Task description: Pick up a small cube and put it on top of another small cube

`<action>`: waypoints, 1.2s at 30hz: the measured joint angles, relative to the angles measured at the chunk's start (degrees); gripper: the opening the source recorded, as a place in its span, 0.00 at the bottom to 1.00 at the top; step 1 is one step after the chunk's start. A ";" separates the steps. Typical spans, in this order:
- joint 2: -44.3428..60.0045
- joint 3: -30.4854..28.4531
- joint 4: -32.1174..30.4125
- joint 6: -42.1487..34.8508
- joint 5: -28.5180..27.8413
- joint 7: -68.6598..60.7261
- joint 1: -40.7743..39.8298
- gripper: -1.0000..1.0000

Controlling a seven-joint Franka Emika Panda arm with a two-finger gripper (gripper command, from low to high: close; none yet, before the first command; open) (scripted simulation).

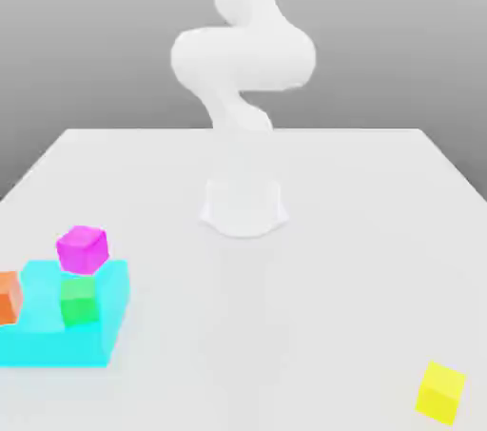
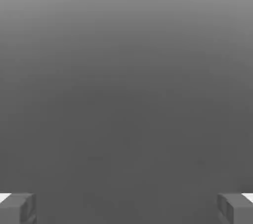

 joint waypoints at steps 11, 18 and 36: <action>23.18 3.36 -0.62 7.58 -0.82 -9.99 6.60 0.50; 37.73 6.35 -1.00 12.28 -2.22 -15.63 10.42 0.50; 68.99 6.87 0.41 25.98 -9.91 -20.34 18.22 0.00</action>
